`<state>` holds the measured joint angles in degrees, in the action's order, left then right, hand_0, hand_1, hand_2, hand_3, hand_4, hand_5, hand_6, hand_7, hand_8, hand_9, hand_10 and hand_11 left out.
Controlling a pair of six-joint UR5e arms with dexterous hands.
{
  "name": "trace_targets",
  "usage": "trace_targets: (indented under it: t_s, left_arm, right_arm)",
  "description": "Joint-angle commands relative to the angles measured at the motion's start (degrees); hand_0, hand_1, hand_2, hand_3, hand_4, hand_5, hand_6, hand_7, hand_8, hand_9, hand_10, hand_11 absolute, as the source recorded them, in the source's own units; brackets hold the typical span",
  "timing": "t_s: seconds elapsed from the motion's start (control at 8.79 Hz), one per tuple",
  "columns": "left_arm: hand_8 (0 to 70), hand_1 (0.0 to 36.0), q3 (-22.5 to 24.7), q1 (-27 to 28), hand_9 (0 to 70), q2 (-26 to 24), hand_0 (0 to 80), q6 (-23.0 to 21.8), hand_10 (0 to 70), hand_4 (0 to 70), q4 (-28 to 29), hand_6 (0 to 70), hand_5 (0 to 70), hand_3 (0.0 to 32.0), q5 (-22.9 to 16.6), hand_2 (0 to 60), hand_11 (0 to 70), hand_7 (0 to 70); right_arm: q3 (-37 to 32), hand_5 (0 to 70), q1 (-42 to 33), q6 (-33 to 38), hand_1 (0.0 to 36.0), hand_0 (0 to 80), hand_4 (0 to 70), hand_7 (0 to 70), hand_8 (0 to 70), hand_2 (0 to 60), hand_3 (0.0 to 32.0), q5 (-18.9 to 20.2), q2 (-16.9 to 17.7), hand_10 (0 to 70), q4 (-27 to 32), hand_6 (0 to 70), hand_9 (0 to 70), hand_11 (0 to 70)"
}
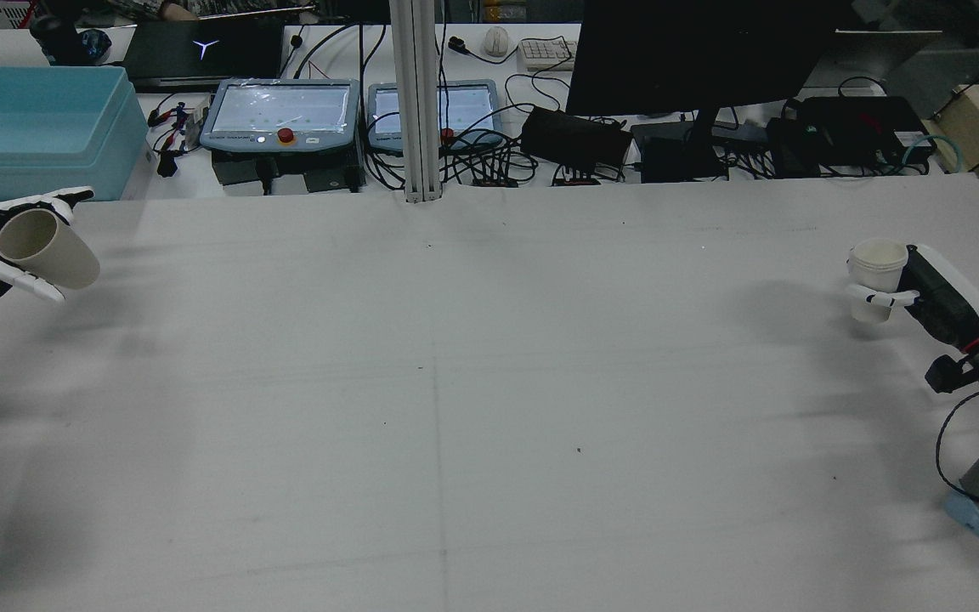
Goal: Pour water
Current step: 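Lift both cups and move them toward each other above the table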
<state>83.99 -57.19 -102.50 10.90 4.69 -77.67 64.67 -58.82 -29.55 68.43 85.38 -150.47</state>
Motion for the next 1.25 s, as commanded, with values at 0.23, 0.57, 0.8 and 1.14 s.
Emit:
trace_targets:
  t_s: [0.23, 0.57, 0.8, 1.14]
  left_arm:
    - [7.0, 17.0, 1.7, 4.2, 4.7, -4.5, 80.0, 0.9, 1.3, 49.2, -4.2, 11.7, 70.0, 0.0, 0.1, 0.0, 3.8, 22.6]
    - [7.1, 17.1, 1.6, 9.8, 4.5, -8.9, 80.0, 2.0, 1.1, 49.5, -8.4, 11.6, 70.0, 0.0, 0.1, 0.0, 3.6, 22.1]
    - [7.1, 17.4, 1.7, 11.9, 4.3, -12.1, 80.0, 4.4, 0.6, 50.0, -10.8, 11.4, 70.0, 0.0, 0.1, 0.0, 2.8, 21.8]
    - [7.1, 17.6, 1.5, 14.5, 4.1, -17.6, 80.0, 6.3, 0.3, 51.9, -15.7, 11.5, 70.0, 0.0, 0.1, 0.0, 2.4, 21.7]
  right_arm:
    - [34.0, 70.0, -10.3, -5.0, 17.9, 51.2, 40.7, 67.1, 43.2, 40.3, 0.0, 6.8, 3.6, 60.3, -25.4, 53.9, 58.3, 70.0]
    - [43.6, 70.0, -10.0, -9.5, 21.5, 53.1, 46.9, 70.0, 42.1, 49.8, 0.0, 7.2, -6.8, 59.0, -42.6, 58.6, 56.2, 70.0]
    - [48.8, 70.0, -5.5, -14.2, 26.5, 57.4, 54.8, 70.0, 41.8, 57.4, 0.0, 6.9, -12.5, 57.0, -50.8, 63.3, 55.5, 70.0]
    - [49.9, 70.0, 6.2, -21.0, 35.6, 78.8, 70.0, 70.0, 41.6, 60.0, 0.0, 1.2, -25.4, 54.3, -63.3, 70.0, 54.7, 70.0]
